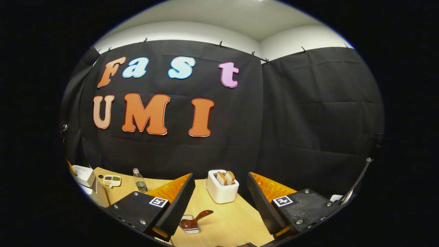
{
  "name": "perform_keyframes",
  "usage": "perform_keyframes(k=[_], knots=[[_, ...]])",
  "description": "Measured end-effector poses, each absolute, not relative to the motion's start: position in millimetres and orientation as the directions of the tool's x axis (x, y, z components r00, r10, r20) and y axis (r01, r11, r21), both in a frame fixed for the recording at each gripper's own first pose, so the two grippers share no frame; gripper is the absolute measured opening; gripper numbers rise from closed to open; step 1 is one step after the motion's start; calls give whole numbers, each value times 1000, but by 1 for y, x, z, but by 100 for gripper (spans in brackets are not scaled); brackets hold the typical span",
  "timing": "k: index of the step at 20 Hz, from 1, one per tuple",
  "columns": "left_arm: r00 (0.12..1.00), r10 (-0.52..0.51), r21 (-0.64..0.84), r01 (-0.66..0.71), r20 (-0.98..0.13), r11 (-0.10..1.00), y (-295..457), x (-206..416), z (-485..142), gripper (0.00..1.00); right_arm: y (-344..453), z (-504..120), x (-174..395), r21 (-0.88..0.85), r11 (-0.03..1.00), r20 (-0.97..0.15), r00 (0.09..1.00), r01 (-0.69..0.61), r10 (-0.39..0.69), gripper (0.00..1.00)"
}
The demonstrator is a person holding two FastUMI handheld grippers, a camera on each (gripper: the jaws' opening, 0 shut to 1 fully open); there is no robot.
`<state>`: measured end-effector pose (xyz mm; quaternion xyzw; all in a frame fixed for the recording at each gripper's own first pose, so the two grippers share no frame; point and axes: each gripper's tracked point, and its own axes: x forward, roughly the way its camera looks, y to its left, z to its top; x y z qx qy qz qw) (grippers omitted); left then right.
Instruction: Close the left gripper, press the button to open the rice cooker; take a wooden spoon from the chopstick holder with the right hand, scoop a spoonful of rice and pour it into the rice cooker, then put the wooden spoon back into the chopstick holder.
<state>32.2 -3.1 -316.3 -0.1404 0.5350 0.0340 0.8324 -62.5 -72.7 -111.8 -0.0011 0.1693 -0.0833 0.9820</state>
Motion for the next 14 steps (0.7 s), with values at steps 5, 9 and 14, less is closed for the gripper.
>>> perform_keyframes(k=[5,9,14], knots=[[655,-8,-171,-185,-755,968,7,55,-264,6,-70,-131,-56,-5,990,-366,921,138,-130,95],[804,73,-135,-188,-590,973,12,62,-211,6,-67,-154,-50,38,993,-419,904,109,-83,95],[887,108,-125,-182,-450,975,7,45,-171,6,-61,-204,-47,76,995,-491,871,66,-20,96]])
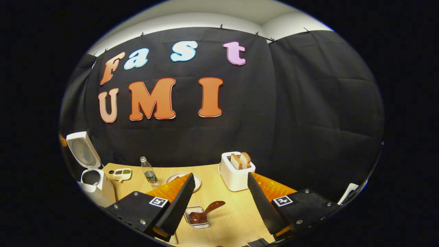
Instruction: Close the left gripper, press the button to open the rice cooker; take a wooden spoon from the chopstick holder with the right hand, scoop a spoonful of rice and pour it into the rice cooker, then put the wooden spoon back into the chopstick holder.
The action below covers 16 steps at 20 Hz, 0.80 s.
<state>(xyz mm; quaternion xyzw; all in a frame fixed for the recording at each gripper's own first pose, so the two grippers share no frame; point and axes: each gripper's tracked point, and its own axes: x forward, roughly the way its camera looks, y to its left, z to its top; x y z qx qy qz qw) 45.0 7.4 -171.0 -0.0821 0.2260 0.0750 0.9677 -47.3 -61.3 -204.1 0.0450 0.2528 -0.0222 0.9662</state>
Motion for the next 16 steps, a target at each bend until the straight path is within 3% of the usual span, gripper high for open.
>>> perform_keyframes(k=[8,10,11,15,16], knots=[[955,160,-37,-174,-250,984,-11,13,-106,6,-52,-295,-57,177,984,-655,749,21,102,96],[960,161,-8,-167,-228,986,-21,2,-97,19,-47,-312,-56,218,976,-680,720,21,137,95],[962,162,6,-165,-219,986,-24,-4,-93,33,-45,-322,-56,243,970,-693,704,25,156,95],[961,220,86,-208,-168,974,-27,-26,-79,65,-35,-364,-53,329,943,-735,642,56,218,94],[957,234,106,-218,-170,970,-30,-31,-82,65,-32,-371,-52,351,935,-735,636,60,235,93]])
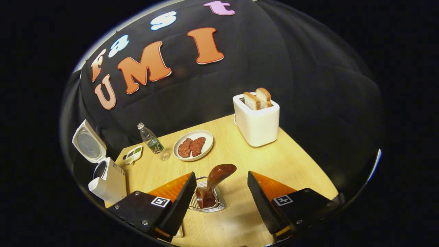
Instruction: Close the left gripper, press the button to open the rice cooker; take a wooden spoon from the chopstick holder with the right hand, scoop a spoonful of rice and pour it into the rice cooker, then put the wooden spoon back into the chopstick holder.
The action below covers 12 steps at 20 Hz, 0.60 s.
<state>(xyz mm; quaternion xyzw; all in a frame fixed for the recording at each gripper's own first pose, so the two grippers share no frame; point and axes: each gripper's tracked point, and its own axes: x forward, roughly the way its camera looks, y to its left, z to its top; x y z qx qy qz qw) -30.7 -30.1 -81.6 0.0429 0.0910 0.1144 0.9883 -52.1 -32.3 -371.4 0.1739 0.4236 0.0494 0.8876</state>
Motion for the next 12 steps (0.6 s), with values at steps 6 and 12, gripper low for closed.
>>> perform_keyframes(k=[6,12], knots=[[940,285,160,-257,-187,953,-46,-55,-80,65,-10,-399,-44,470,880,-712,621,73,329,76],[931,310,232,-263,-194,937,-56,-59,-76,65,4,-411,-26,535,839,-671,654,100,350,25]])
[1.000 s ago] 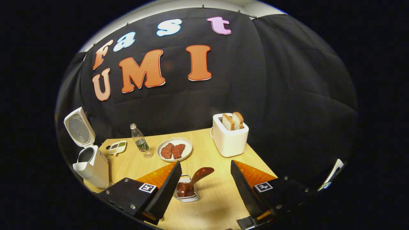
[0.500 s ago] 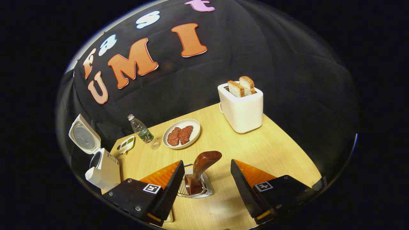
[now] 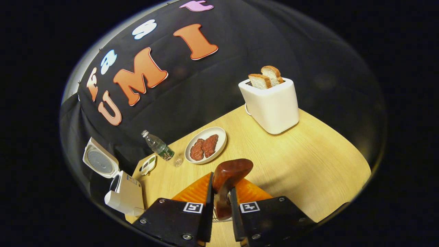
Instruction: Close the left gripper, press the button to open the rice cooker; take a wooden spoon from the chopstick holder with the right hand, scoop a spoonful of rice and pour it into the rice cooker, then put the wooden spoon back into the chopstick holder.
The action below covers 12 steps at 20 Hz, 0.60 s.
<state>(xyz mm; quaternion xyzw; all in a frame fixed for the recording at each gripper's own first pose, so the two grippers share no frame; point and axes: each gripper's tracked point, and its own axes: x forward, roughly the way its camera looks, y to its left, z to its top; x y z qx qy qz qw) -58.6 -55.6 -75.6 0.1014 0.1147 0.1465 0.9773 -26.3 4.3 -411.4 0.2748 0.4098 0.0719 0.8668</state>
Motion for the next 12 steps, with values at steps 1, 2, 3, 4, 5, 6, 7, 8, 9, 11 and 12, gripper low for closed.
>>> perform_keyframes(k=[1,2,3,4,5,6,7,8,9,11,12], knots=[[932,305,236,-257,-196,937,-58,-56,-75,65,4,-413,-25,545,829,-674,652,121,348,22],[934,298,239,-248,-199,939,-62,-56,-76,65,5,-414,-23,552,822,-682,643,139,349,20],[937,288,241,-237,-200,941,-66,-55,-77,69,8,-414,-24,554,820,-686,638,143,351,18],[940,278,245,-227,-199,943,-68,-55,-77,69,8,-413,-24,546,825,-689,637,144,345,17],[943,267,247,-216,-198,945,-70,-53,-78,69,7,-412,-25,542,828,-689,640,143,341,15],[946,257,244,-207,-197,948,-71,-52,-78,69,6,-406,-24,540,830,-684,648,142,334,13],[949,245,235,-197,-197,952,-72,-50,-80,69,3,-398,-23,539,830,-676,661,143,325,12],[951,233,221,-188,-201,957,-71,-48,-83,70,0,-387,-21,541,828,-666,676,145,316,11],[953,223,205,-181,-205,962,-70,-44,-87,82,-3,-375,-21,540,829,-654,693,147,303,11],[954,204,174,-167,-221,970,-64,-35,-94,82,-13,-349,-18,529,836,-626,732,147,268,11],[953,197,161,-163,-229,973,-60,-29,-98,83,-17,-336,-17,521,842,-612,750,142,252,11]])
